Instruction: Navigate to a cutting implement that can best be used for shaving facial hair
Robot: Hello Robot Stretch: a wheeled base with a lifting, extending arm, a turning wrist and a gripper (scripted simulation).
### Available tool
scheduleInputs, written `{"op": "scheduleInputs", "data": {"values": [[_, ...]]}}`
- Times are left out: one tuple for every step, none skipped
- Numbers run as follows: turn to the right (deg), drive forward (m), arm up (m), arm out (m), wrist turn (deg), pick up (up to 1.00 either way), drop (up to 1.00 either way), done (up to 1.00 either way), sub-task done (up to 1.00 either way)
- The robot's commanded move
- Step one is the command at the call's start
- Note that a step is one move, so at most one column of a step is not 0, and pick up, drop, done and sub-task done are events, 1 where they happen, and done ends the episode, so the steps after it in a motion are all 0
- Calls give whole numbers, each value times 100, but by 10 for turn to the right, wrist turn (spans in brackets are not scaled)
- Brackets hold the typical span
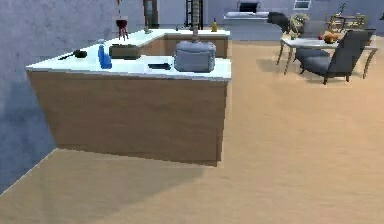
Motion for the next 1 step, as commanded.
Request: {"op": "scheduleInputs", "data": {"values": [[0, 90, 0, 0, 0, 0, 0, 0, 0]]}}
